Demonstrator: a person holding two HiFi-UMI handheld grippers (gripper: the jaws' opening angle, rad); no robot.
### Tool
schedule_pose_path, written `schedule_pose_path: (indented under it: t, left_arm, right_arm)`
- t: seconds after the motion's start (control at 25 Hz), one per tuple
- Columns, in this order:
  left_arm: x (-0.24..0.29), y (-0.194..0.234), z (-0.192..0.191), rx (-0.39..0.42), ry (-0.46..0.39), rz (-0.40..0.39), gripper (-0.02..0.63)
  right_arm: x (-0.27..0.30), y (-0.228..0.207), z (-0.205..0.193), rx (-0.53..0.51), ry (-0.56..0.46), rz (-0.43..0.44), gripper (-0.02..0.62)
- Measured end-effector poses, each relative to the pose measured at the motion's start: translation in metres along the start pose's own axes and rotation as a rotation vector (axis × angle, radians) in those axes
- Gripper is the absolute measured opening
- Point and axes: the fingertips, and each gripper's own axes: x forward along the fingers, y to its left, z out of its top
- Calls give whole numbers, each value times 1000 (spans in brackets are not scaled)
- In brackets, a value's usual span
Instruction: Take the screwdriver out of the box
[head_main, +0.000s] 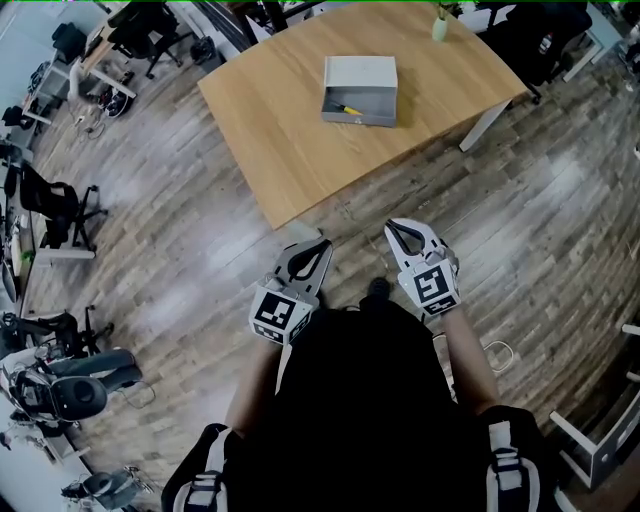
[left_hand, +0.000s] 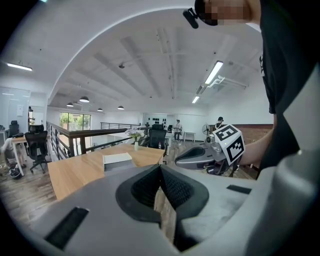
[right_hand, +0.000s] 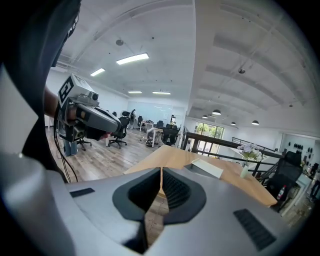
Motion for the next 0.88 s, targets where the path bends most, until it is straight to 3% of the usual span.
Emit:
schedule_pose_path:
  t: [0.88]
  left_arm:
    - [33,-49,10,-7,7,43,21]
  right_arm:
    - [-31,-37,-28,28,-26,32,31]
